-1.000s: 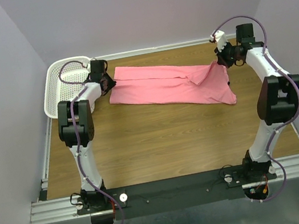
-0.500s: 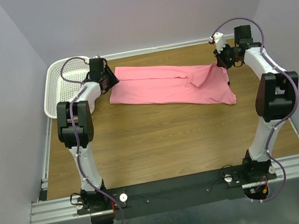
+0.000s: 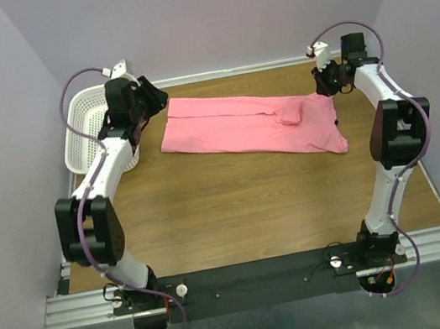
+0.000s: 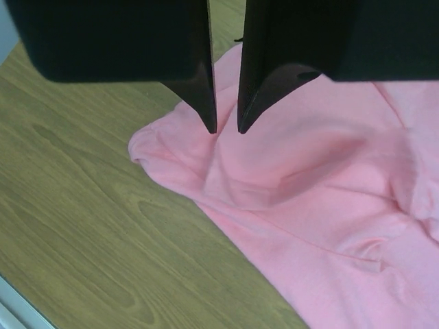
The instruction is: Fold and stack the t-shirts
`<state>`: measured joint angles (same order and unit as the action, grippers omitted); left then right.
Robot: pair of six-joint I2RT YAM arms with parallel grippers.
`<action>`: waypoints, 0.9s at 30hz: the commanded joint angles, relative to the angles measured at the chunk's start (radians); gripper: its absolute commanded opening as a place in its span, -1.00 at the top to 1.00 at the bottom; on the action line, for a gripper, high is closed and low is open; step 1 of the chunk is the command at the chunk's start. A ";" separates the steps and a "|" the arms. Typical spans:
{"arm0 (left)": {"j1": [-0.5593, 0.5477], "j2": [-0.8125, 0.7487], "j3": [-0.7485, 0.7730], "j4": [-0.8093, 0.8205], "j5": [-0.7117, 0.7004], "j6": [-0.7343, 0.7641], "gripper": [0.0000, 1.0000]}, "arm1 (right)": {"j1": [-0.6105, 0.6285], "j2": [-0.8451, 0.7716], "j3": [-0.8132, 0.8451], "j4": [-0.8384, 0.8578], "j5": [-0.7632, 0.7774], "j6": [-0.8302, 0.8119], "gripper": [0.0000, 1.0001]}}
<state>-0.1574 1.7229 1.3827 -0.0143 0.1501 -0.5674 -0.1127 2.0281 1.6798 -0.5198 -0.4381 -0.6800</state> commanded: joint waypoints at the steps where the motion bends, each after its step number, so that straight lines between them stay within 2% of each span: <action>1: -0.004 -0.228 -0.138 0.135 0.039 0.041 0.01 | 0.015 0.082 0.069 0.023 0.065 0.120 0.48; 2: -0.004 -0.279 -0.167 0.155 0.032 0.046 -0.02 | 0.016 0.092 0.092 0.036 0.078 0.146 0.41; 3: -0.004 -0.328 -0.230 0.175 0.031 0.049 -0.03 | 0.016 0.098 0.103 0.046 0.100 0.169 0.21; 4: -0.001 -0.433 -0.252 0.178 0.020 0.072 -0.13 | 0.018 0.104 0.116 0.050 0.117 0.206 0.16; 6: 0.004 -0.534 -0.309 0.163 0.011 0.116 -0.22 | 0.016 0.084 0.121 0.052 0.127 0.230 0.12; 7: 0.005 -0.634 -0.326 0.124 -0.004 0.160 -0.34 | 0.016 0.061 0.103 0.050 0.110 0.217 0.11; 9: 0.007 -0.733 -0.393 0.091 -0.004 0.225 -0.47 | 0.016 -0.031 0.040 0.047 -0.041 0.188 0.12; 10: 0.007 -0.823 -0.419 0.058 -0.006 0.248 -0.55 | 0.016 -0.058 -0.027 -0.015 -0.126 0.075 0.13; 12: 0.009 -0.905 -0.516 0.031 -0.009 0.299 -0.55 | 0.028 -0.111 -0.096 -0.109 -0.284 -0.036 0.21; 14: 0.009 -0.999 -0.598 -0.005 0.008 0.325 -0.55 | 0.066 -0.106 -0.118 -0.236 -0.301 -0.155 0.23; 17: 0.009 -1.069 -0.658 -0.068 0.013 0.371 -0.55 | 0.111 -0.100 -0.187 -0.247 -0.220 -0.208 0.18; 20: 0.009 -1.111 -0.682 -0.108 -0.030 0.403 -0.55 | 0.162 -0.104 -0.216 -0.200 -0.142 -0.182 -0.03; 27: 0.009 -1.186 -0.744 -0.087 -0.035 0.388 -0.55 | 0.246 -0.097 -0.181 -0.114 0.057 -0.090 -0.02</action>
<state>-0.1524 0.5793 0.6365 -0.1078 0.1455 -0.2008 0.1108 1.9263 1.4689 -0.6735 -0.5018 -0.8047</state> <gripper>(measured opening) 0.776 0.518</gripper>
